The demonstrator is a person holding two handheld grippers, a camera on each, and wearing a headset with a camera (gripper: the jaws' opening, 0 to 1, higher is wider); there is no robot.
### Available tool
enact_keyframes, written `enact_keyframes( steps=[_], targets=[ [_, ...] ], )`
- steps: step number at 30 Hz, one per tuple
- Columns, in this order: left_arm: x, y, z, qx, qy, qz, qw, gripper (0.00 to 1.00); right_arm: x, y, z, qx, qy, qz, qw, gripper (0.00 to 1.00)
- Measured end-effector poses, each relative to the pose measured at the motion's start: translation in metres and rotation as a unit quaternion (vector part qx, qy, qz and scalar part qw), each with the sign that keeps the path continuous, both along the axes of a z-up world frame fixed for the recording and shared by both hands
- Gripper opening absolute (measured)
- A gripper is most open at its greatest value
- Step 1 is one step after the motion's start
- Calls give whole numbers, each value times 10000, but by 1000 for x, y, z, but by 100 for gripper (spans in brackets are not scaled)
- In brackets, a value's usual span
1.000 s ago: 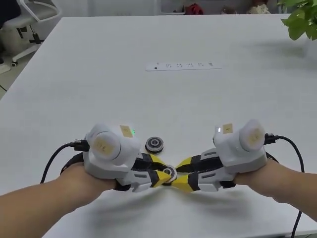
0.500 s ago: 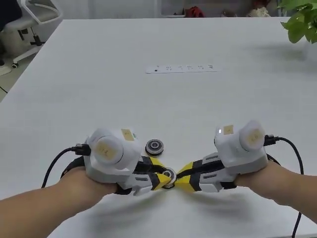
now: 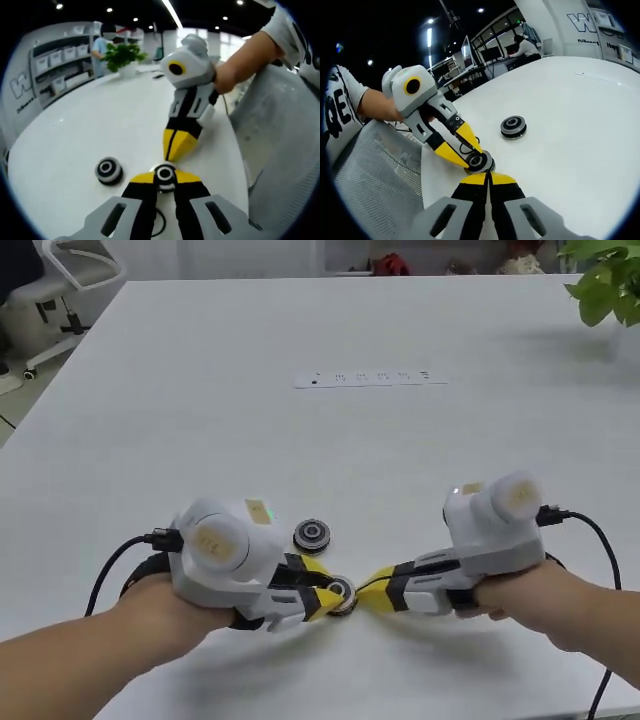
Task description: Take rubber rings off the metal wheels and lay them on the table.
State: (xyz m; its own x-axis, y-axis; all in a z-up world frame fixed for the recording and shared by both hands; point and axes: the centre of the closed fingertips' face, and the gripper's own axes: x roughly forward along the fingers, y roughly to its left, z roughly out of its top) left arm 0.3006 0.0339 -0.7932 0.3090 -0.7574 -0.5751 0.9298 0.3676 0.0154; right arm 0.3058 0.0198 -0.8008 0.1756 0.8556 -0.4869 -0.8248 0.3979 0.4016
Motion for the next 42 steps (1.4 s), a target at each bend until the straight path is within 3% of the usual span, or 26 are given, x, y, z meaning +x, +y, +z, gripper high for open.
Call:
enact_keyframes(
  steps=[3, 5, 11, 32, 39, 40, 41, 42],
  targets=[
    [0, -1, 0, 28, -21, 7, 10000, 12, 1, 0, 2, 73, 45, -65, 9999, 0],
    [0, -1, 0, 54, -31, 19, 10000, 12, 2, 3, 8, 279, 160, -187, 9993, 0],
    [1, -1, 0, 118, -48, 46, 9999, 12, 1, 5, 8, 256, 202, -187, 9993, 0],
    [0, -1, 0, 154, -57, -14, 9999, 12, -5, 13, 12, 129, -43, 150, 9998, 0],
    [-1, -2, 0, 153, -58, -40, 9999, 12, -9, 16, 14, 182, -63, 252, 9995, 0],
    [-1, -3, 0, 159, -67, -34, 9998, 12, -18, 23, 20, 376, 35, 456, 9982, 0],
    [-1, -2, 0, 163, -73, -37, 9998, 12, -18, 24, 21, 317, -43, 423, 9986, 0],
    [-2, -2, 1, 152, -70, -30, 9999, 12, -14, 22, 20, 203, -287, 470, 9983, 0]
  ],
)
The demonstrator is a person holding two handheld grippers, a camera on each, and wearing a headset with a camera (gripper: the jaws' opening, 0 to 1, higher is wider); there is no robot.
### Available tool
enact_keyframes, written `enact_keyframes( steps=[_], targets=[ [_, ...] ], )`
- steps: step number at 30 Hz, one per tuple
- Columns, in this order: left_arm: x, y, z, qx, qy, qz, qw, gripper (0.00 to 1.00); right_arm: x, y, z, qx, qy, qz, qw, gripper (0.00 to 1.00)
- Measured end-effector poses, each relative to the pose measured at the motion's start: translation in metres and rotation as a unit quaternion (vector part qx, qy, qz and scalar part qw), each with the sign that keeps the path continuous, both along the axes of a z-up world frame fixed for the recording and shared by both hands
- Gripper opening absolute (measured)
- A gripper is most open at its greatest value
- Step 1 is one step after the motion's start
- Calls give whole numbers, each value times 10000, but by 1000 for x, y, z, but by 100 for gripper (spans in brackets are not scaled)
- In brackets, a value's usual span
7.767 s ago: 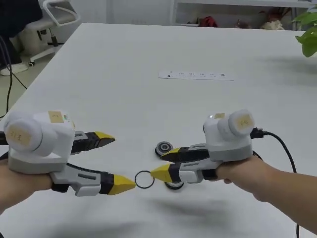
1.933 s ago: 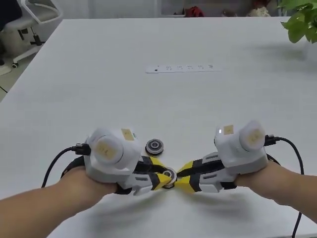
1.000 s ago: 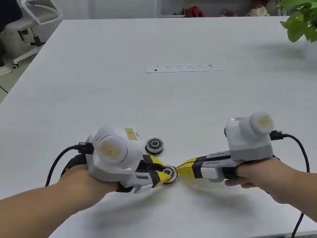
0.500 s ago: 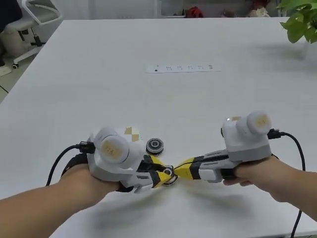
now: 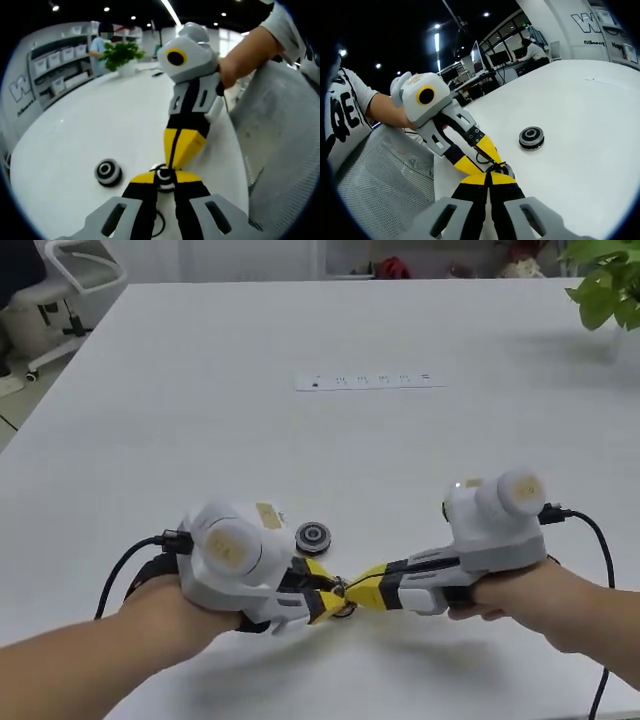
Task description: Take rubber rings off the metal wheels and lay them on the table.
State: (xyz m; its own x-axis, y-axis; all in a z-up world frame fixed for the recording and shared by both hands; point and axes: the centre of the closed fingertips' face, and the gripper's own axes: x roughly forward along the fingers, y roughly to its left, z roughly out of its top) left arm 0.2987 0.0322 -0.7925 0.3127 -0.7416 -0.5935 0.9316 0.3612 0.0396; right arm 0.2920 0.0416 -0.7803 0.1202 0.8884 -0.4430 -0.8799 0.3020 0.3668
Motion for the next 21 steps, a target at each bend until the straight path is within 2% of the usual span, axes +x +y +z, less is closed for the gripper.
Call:
enact_keyframes(
  steps=[1, 2, 5, 12, 21],
  targets=[
    [0, 0, 0, -3, -2, 4, 10000, 12, -2, 0, -1, 39, 157, -22, 9999, 0],
    [0, 0, 1, -10, -15, -1, 10000, 12, -1, 0, -1, 42, 177, -39, 9998, 0],
    [-1, 0, 0, -20, -11, 11, 10000, 12, 0, -4, -5, -38, 118, -50, 9999, 0],
    [0, 0, 1, -32, -55, -3, 10000, 13, 5, -8, -3, 25, 124, -220, 9997, 0],
    [-3, -2, 1, -198, 189, 6, 9996, 16, 7, -9, -3, 59, 112, -272, 9996, 0]
  ],
)
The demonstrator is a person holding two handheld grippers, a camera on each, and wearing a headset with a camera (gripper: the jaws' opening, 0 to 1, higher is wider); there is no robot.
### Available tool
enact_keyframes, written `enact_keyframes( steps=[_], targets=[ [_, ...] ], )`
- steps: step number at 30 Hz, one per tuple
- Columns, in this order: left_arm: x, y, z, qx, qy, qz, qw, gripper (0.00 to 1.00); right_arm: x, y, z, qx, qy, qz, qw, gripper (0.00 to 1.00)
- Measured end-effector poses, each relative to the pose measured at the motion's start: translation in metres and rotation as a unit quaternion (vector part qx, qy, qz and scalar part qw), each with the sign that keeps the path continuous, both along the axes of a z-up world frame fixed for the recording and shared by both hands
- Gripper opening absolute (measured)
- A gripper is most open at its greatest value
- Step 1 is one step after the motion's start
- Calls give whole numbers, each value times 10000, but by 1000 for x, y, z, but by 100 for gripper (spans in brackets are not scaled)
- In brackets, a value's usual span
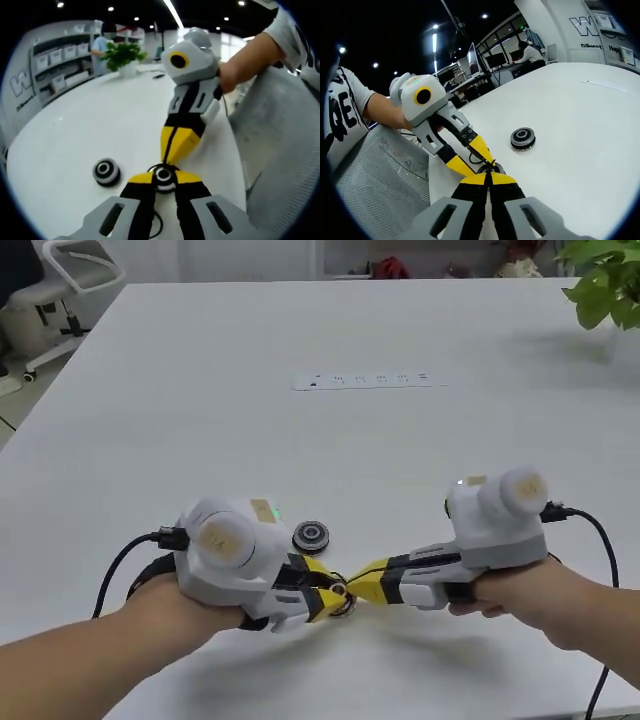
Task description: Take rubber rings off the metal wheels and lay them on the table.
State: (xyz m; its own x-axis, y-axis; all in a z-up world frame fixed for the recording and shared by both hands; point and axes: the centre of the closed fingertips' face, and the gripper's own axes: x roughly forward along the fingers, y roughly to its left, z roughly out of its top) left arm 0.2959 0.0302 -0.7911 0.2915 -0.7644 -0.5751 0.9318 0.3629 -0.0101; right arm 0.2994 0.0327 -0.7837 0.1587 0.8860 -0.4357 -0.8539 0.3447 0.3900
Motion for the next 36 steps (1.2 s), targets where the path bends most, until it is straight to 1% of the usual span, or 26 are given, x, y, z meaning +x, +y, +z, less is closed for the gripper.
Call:
enact_keyframes(
  steps=[1, 2, 5, 9, 11, 13, 15, 18, 23, 26, 33, 36],
  targets=[
    [-1, -1, 0, -5, 11, -27, 10000, 18, 0, 0, 1, 15, 2, -15, 10000, 0],
    [-3, -1, 1, -10, -23, -66, 10000, 21, 2, -1, 1, 40, 14, -41, 10000, 0],
    [-3, -3, 3, -28, -17, -108, 9999, 24, 3, -2, 2, 80, 36, -78, 9999, 0],
    [-5, -3, 8, -115, 11, -131, 9998, 26, 4, -3, 3, 113, 59, -120, 9998, 0],
    [-6, -3, 11, -207, 47, -107, 9997, 27, 5, -3, 3, 132, 72, -137, 9998, 0],
    [-6, -2, 15, -265, 3, -93, 9996, 30, 5, -3, 3, 135, 79, -146, 9998, 0],
    [-6, -1, 18, -306, -4, -85, 9995, 32, 4, -2, 4, 143, 85, -155, 9997, 0],
    [-8, 2, 24, -374, -17, -72, 9993, 33, 3, -1, 7, 171, 93, -175, 9997, 0],
    [-8, 10, 30, -460, -18, 0, 9989, 37, -1, 2, 10, 202, 118, -171, 9996, 0],
    [-11, 14, 33, -480, -23, 4, 9988, 40, -2, 3, 11, 231, 147, -171, 9995, 0],
    [-12, 23, 40, -537, -59, 56, 9985, 46, -6, 8, 16, 295, 173, -119, 9993, 0],
    [-14, 26, 42, -559, -62, 63, 9984, 49, -4, 9, 18, 324, 176, -99, 9993, 0]
  ],
)
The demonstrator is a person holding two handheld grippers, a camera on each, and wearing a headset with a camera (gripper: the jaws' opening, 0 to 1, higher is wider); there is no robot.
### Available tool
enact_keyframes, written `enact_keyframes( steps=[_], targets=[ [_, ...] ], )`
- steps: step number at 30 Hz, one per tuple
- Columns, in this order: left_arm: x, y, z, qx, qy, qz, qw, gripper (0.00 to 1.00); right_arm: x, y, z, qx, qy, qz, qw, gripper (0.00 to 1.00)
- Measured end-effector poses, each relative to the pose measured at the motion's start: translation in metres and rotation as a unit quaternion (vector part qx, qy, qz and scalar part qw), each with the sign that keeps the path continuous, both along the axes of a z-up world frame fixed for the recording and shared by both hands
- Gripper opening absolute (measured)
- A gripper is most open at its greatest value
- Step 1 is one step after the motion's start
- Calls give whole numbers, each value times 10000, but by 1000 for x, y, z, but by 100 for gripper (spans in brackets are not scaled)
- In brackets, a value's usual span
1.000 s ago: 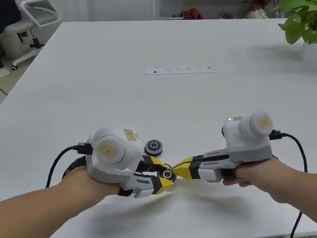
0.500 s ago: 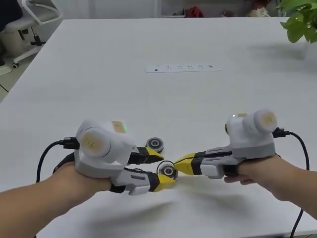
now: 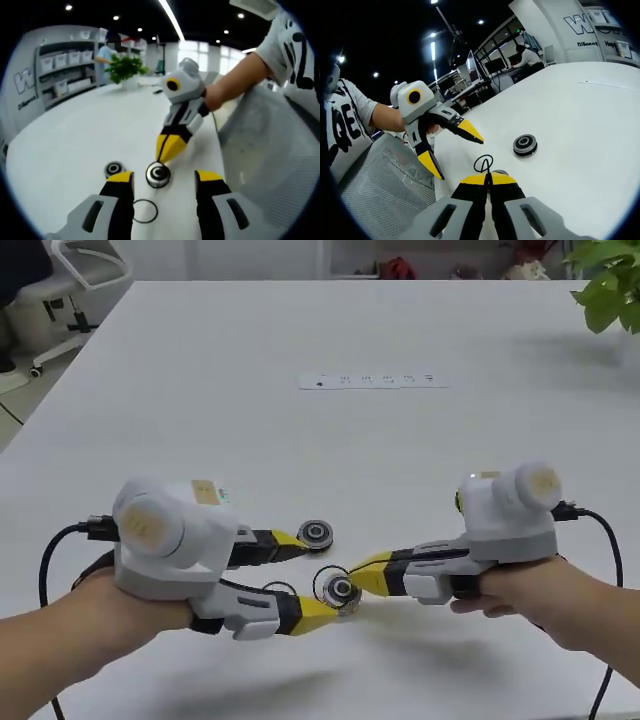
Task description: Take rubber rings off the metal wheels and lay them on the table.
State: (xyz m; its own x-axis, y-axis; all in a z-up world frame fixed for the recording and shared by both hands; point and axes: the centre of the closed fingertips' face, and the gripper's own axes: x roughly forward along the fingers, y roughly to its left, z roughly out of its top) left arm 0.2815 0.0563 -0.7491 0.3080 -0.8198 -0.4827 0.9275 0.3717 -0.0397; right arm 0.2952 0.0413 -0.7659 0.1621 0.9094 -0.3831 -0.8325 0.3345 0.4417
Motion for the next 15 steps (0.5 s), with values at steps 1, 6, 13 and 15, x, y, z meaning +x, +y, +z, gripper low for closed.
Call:
enact_keyframes(
  steps=[1, 6, 13, 15],
  targets=[
    [0, 2, 0, -7, 6, 1, 10000, 50, 0, 1, 1, 11, 3, 5, 10000, 0],
    [-2, 9, 1, -3, 4, 35, 10000, 54, -1, 5, 5, 54, 11, 53, 10000, 0],
    [-3, 19, 4, -34, 4, 128, 9999, 58, 0, 11, 9, 68, 12, 141, 9999, 0],
    [-3, 23, 4, -51, 9, 166, 9998, 60, 1, 14, 11, 88, 5, 160, 9998, 0]
  ],
)
